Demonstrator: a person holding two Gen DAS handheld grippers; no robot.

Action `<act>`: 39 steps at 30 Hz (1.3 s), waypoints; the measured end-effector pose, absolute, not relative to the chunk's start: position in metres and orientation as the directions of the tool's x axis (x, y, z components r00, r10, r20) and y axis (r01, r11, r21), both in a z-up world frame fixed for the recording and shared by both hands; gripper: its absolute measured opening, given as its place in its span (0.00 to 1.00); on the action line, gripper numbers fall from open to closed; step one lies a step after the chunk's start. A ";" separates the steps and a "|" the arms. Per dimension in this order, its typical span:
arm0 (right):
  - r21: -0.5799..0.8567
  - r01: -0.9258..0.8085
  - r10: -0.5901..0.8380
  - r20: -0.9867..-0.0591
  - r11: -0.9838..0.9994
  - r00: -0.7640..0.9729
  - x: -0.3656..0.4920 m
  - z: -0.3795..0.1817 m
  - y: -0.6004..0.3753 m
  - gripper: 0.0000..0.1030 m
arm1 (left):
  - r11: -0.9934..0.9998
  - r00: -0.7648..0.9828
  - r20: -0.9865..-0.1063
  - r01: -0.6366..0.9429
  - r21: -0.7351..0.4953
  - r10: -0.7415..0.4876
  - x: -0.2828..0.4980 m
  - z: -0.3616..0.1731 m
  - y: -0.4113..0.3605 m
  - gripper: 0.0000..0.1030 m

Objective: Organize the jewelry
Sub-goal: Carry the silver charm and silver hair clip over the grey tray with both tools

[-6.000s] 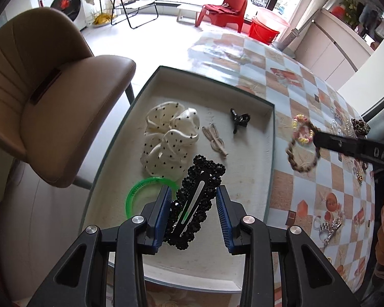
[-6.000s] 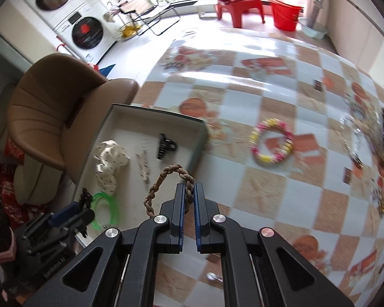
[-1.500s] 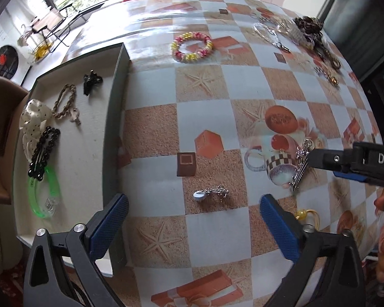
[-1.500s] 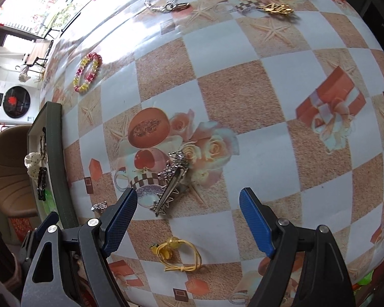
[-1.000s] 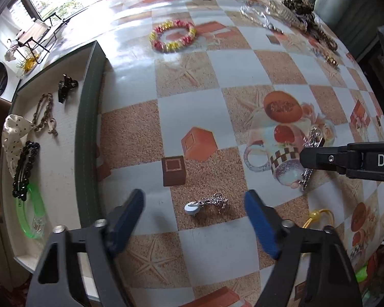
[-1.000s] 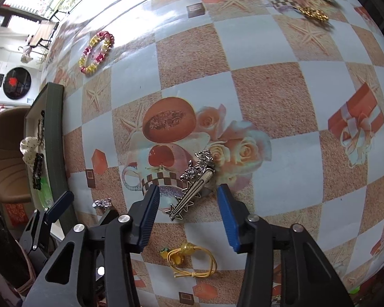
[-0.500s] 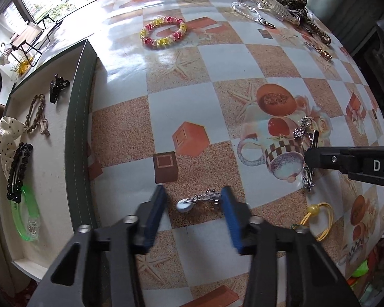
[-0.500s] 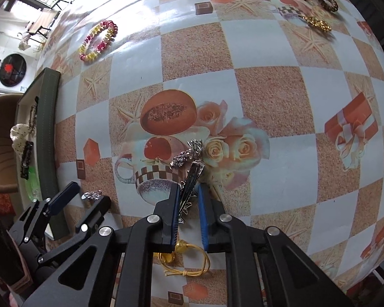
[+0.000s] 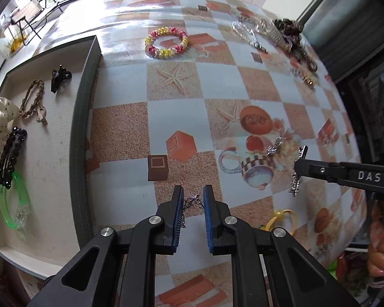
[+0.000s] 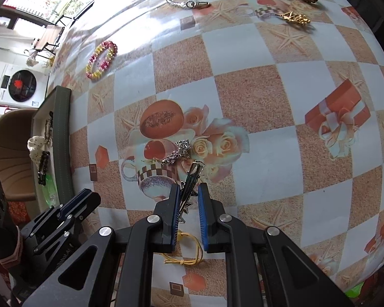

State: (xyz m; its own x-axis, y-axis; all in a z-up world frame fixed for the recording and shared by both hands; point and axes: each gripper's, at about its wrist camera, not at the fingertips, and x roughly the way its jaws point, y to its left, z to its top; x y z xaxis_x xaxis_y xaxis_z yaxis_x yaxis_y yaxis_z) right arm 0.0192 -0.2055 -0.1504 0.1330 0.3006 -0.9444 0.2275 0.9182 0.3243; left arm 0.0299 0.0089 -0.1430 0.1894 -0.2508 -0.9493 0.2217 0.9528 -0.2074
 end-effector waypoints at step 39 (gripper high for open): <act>0.369 -0.119 0.386 -0.904 0.922 0.186 0.083 -0.089 -0.063 0.15 | 0.974 0.380 -0.909 -0.080 -0.214 -0.168 0.019 -0.090 0.157 0.18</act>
State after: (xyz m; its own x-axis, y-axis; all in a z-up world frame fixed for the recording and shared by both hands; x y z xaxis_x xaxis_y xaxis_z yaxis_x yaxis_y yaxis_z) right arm 0.0830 -0.0626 -0.0889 0.1856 0.3860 -0.9036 -0.1187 0.9217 0.3693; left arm 0.0185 0.1571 -0.0900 0.3804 -0.1684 -0.9094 -0.0804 0.9735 -0.2139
